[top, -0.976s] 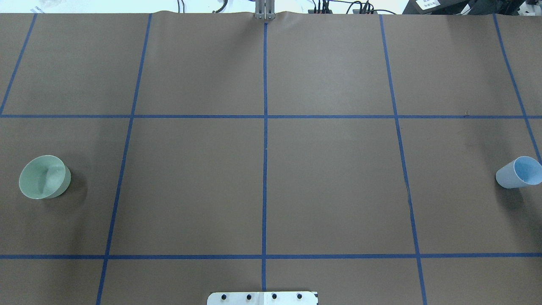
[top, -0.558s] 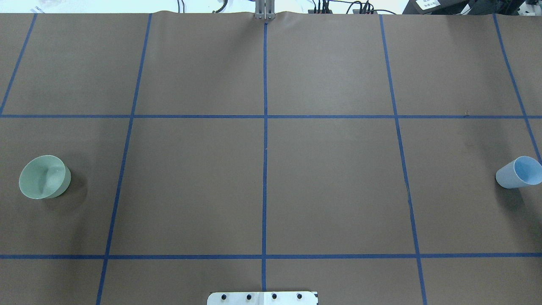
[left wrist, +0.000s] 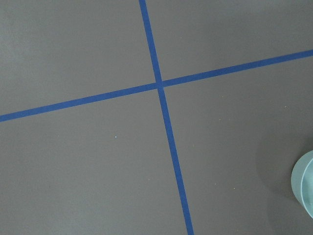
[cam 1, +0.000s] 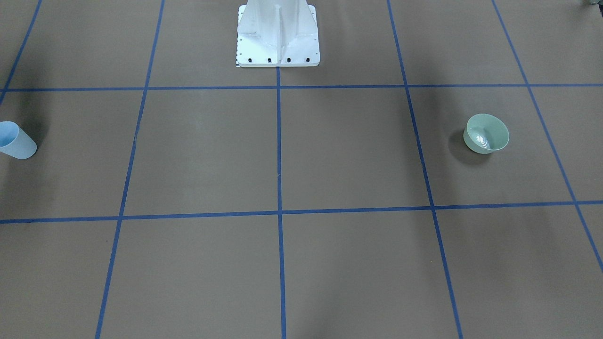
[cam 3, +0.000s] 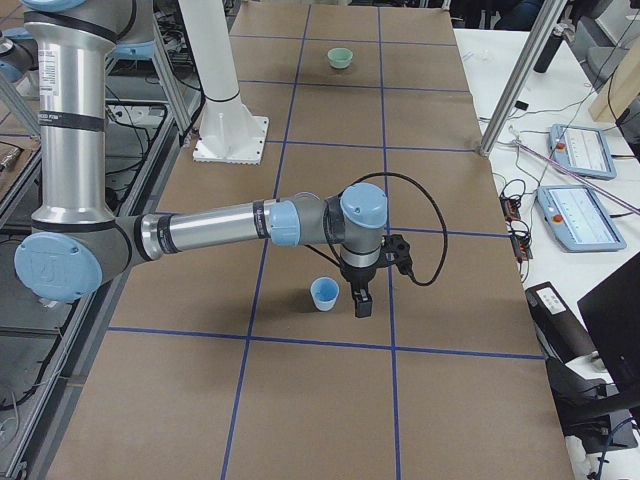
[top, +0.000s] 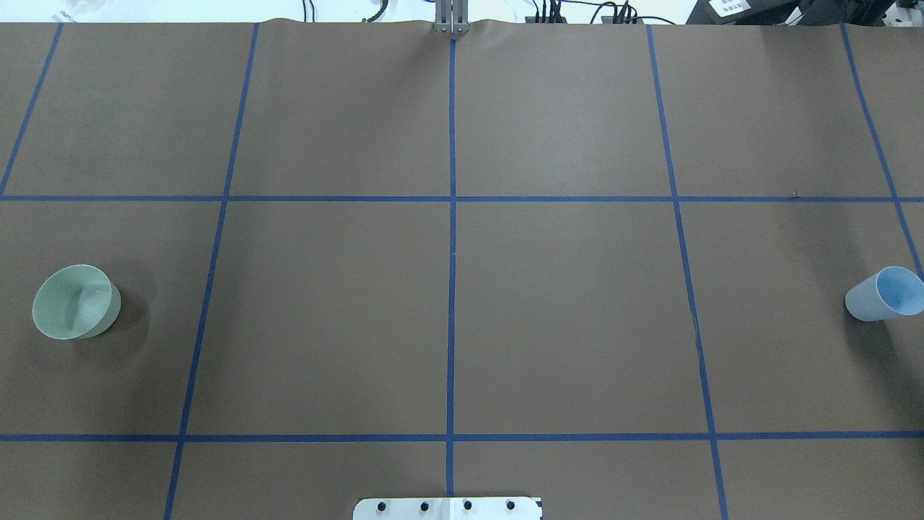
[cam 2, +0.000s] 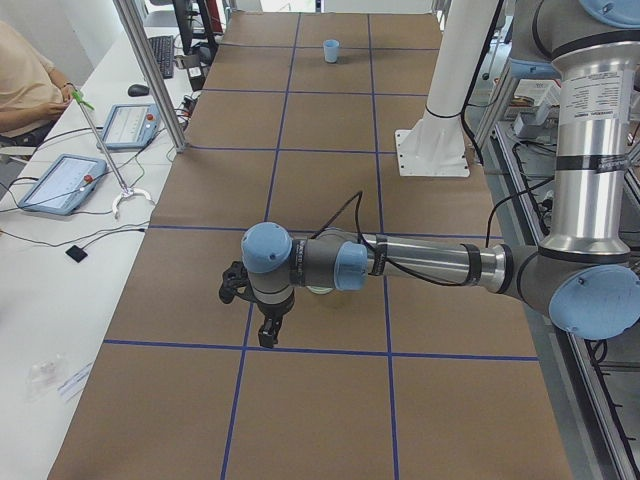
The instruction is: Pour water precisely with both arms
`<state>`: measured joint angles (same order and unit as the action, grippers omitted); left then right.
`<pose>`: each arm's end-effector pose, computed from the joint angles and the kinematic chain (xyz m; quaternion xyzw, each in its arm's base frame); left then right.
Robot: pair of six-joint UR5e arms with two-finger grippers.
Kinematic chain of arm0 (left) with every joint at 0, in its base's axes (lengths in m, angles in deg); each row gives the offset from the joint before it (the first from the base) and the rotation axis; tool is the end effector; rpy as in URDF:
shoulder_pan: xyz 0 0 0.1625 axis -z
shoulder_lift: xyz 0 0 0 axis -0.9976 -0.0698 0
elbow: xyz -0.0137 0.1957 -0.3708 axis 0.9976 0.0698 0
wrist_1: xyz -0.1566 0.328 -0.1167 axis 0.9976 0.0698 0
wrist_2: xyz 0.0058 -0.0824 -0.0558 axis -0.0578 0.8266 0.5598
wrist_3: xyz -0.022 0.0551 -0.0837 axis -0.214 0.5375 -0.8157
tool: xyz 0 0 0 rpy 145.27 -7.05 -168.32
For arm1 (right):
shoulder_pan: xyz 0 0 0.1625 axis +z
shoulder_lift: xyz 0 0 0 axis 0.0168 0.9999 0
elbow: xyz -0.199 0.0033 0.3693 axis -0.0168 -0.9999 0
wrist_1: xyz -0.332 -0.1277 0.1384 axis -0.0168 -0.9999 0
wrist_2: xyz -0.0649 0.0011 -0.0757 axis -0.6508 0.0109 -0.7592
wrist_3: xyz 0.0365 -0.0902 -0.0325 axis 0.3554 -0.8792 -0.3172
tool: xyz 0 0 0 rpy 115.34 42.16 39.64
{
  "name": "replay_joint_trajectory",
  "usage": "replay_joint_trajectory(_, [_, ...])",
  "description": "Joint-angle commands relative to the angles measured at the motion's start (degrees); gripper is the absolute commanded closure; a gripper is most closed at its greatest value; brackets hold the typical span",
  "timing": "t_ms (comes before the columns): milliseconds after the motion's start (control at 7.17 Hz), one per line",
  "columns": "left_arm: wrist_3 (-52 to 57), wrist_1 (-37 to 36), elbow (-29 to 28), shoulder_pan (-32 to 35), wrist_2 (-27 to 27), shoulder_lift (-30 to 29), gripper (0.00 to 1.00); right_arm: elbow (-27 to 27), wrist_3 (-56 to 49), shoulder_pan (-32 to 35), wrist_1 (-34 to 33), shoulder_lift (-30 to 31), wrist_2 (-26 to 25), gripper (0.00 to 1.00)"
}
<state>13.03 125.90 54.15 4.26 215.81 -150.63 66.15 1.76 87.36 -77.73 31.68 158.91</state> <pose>-0.0616 -0.4500 0.6089 0.0748 0.3846 0.0995 0.9146 0.0404 -0.4366 0.5765 0.0588 -0.3380 -0.1006 0.9339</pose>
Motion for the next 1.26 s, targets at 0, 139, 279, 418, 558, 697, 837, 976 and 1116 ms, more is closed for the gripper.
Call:
replay_joint_trajectory(0, [-0.22, 3.97, 0.08, 0.00, -0.16, -1.93, 0.00, -0.05, 0.42, 0.00, 0.04, -1.24, -0.18, 0.00])
replay_joint_trajectory(139, [-0.22, 8.69, -0.01, 0.00, -0.94, -2.54, 0.00, 0.13, 0.59, 0.00, 0.04, -2.12, -0.18, 0.00])
replay_joint_trajectory(279, [-0.56, 11.18, -1.49, -0.09, -0.95, -3.59, 0.00, -0.74, 0.07, 0.00, 1.09, -3.44, 0.08, 0.00])
replay_joint_trajectory(418, [-5.53, 11.46, -1.51, 0.00, -0.69, -5.08, 0.00, -0.92, 0.07, 0.00, 1.44, -4.14, 0.08, 0.00])
replay_joint_trajectory(558, [-8.45, 14.51, -1.33, -0.09, -0.51, -5.45, 0.00, -0.84, 0.59, 0.00, 1.45, -4.24, 0.43, 0.00])
replay_joint_trajectory(697, [-13.09, 20.46, -1.51, -0.09, -0.42, -3.71, 0.00, -0.32, 0.07, 0.00, 1.53, -4.24, 0.35, 0.00])
replay_joint_trajectory(837, [-14.35, 28.26, -1.68, -0.35, -0.34, -1.08, 0.00, -0.31, 0.76, 0.00, 1.45, -4.15, 0.43, 0.00])
replay_joint_trajectory(976, [-14.45, 30.17, -1.77, -3.05, -0.25, -0.62, 0.00, -0.22, 0.77, 0.00, 1.53, -3.89, 0.52, 0.00])
replay_joint_trajectory(1116, [-17.33, 30.36, -1.86, -5.25, -0.25, -0.01, 0.00, -0.22, 0.86, 0.00, 1.54, -3.80, 0.43, 0.00])
